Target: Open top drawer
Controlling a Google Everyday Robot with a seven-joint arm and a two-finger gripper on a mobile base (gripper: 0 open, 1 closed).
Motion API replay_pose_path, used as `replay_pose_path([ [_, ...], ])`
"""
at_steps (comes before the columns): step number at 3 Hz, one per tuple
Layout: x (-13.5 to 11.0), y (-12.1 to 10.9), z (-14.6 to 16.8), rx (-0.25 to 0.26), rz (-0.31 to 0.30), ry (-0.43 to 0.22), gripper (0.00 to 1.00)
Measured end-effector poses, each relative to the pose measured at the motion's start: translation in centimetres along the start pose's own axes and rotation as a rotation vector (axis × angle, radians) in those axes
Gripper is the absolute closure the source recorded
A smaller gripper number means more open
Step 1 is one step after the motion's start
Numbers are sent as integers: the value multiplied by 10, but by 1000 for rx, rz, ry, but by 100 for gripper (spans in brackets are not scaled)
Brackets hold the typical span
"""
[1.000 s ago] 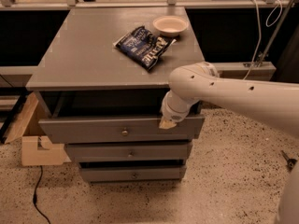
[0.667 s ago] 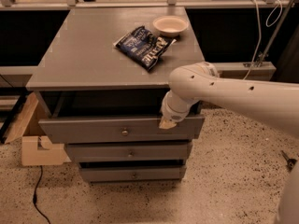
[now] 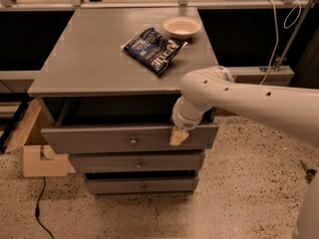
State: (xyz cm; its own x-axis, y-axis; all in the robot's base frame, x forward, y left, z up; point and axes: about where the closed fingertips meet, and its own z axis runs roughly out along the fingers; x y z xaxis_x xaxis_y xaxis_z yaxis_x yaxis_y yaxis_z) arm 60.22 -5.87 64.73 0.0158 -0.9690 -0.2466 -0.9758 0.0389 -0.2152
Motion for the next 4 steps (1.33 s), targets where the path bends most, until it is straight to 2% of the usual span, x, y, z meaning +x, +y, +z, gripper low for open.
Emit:
replay_pose_path([
  [1,1,5,3,-47,-22,29,0],
  [2,0,11,6,-97,-44,53,0],
  [3,4,25,2,-142,-41,72,19],
  [4,12,48,-11,-176,-3,85,42],
])
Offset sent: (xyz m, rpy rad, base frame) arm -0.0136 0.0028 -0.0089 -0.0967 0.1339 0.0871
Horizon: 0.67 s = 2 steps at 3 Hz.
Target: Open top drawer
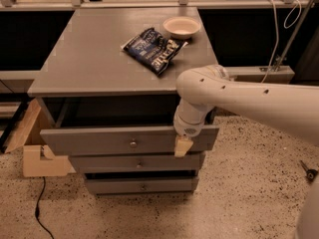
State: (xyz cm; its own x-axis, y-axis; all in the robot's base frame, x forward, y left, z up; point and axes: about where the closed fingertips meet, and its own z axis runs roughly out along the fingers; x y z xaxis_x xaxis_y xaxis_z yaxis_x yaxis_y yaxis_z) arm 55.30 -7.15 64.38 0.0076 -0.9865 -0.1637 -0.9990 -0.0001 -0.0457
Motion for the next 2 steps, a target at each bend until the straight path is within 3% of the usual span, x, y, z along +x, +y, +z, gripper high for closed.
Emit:
replay_pose_path([
  [2,0,4,-5,-3,14,-1,89],
])
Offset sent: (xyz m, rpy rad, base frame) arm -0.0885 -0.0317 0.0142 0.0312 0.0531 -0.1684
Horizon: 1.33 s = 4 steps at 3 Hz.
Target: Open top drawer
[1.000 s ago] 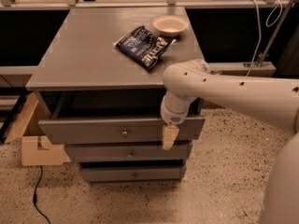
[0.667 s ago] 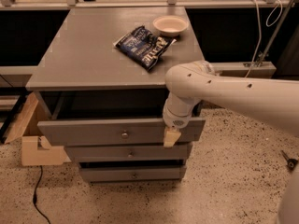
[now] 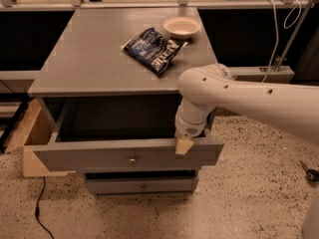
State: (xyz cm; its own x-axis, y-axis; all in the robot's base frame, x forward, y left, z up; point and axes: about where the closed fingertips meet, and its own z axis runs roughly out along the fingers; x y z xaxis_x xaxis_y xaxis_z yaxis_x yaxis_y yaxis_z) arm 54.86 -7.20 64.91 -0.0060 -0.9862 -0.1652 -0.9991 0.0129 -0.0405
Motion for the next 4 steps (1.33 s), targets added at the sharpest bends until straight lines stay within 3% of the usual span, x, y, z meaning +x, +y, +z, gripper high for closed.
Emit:
replay_pose_path([
  [1,10,29,-5,2,60,-14,100],
  [4,9,29,-3,1,60,-13,27],
])
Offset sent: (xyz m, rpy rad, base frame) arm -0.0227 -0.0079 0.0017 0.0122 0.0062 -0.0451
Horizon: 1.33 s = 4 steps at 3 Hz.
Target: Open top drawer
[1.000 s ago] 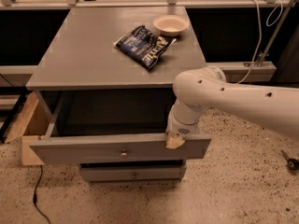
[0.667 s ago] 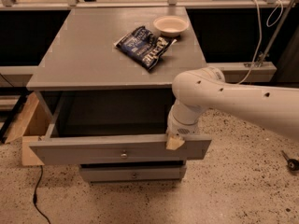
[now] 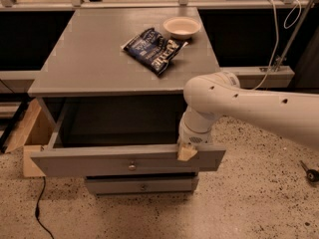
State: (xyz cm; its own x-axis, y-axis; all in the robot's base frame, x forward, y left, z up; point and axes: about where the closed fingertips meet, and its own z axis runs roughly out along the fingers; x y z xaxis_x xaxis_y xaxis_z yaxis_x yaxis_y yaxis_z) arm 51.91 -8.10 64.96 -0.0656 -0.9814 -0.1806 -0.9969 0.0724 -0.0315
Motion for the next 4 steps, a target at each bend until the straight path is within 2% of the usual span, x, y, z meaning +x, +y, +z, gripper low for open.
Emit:
replay_pose_path([
  [1,2,7,4,-37,-16,0,4],
  [2,8,28,6,-81,-14,10,2],
  [4,20,58,-2,-98,22,30,48],
])
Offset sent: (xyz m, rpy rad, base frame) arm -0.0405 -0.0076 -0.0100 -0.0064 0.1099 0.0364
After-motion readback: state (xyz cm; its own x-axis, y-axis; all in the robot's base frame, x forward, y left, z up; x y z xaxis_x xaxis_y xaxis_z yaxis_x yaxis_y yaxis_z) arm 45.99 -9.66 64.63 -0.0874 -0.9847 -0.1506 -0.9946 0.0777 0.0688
